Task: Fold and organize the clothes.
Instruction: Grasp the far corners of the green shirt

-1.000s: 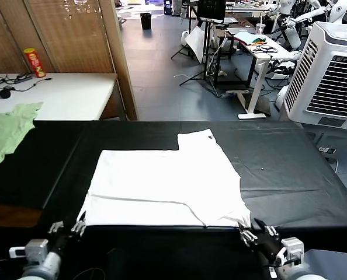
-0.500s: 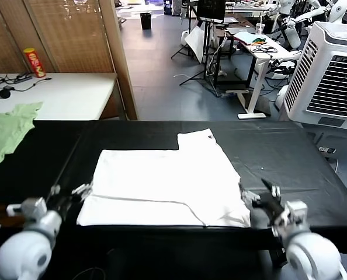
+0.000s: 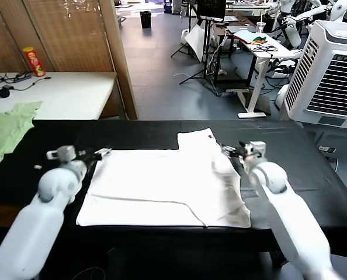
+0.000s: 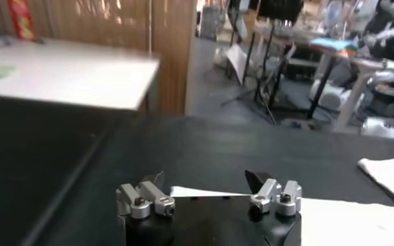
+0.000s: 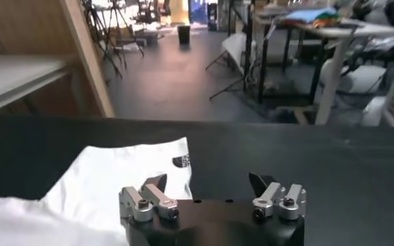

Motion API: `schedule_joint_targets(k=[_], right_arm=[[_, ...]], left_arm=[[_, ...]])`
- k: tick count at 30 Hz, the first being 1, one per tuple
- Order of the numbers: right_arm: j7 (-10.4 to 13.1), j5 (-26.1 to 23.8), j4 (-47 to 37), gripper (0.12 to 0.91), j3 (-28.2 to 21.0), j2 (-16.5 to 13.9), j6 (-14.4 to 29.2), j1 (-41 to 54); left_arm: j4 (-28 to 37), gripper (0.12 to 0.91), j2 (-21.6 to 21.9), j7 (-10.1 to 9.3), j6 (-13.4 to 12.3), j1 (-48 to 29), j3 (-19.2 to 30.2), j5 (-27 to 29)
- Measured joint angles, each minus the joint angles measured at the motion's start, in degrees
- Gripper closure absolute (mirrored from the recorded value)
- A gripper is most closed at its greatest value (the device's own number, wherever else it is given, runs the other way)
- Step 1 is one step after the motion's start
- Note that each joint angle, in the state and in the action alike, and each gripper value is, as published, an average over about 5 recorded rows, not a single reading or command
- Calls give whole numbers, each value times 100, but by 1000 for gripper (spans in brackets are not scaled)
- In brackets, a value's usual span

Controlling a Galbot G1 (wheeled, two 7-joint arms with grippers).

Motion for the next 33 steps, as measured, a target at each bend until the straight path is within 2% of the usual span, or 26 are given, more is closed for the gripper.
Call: schedule_joint_targets(k=[6, 11, 14, 16, 19, 25, 28, 30, 33], right_arm=[[-98, -243, -597, 227, -197, 271, 61, 320], [-89, -301, -772, 228, -253, 362, 4, 379], [-73, -294, -795, 268, -249, 382, -60, 371], [-67, -286, -798, 350, -232, 394, -87, 357], [-62, -279, -793, 516, -191, 408, -99, 324], [-81, -272, -753, 835, -103, 413, -72, 230], [-133, -295, -707, 901, -43, 404, 15, 167], [-189, -353, -653, 903, 0, 375, 113, 113], [-255, -432, -464, 903, 84, 290, 235, -10]], left_arm=[[613, 232, -117, 123, -1, -244, 140, 248], [851, 232, -181, 193, -34, -318, 158, 324], [936, 232, -208, 249, -82, -349, 157, 340], [978, 247, -221, 287, -124, -358, 154, 360], [1019, 351, -237, 344, -166, -362, 149, 408], [1005, 683, -242, 475, -215, -307, 137, 499], [986, 837, -242, 506, -222, -288, 136, 536], [970, 891, -238, 511, -222, -281, 135, 552], [925, 902, -224, 504, -223, -260, 111, 585]])
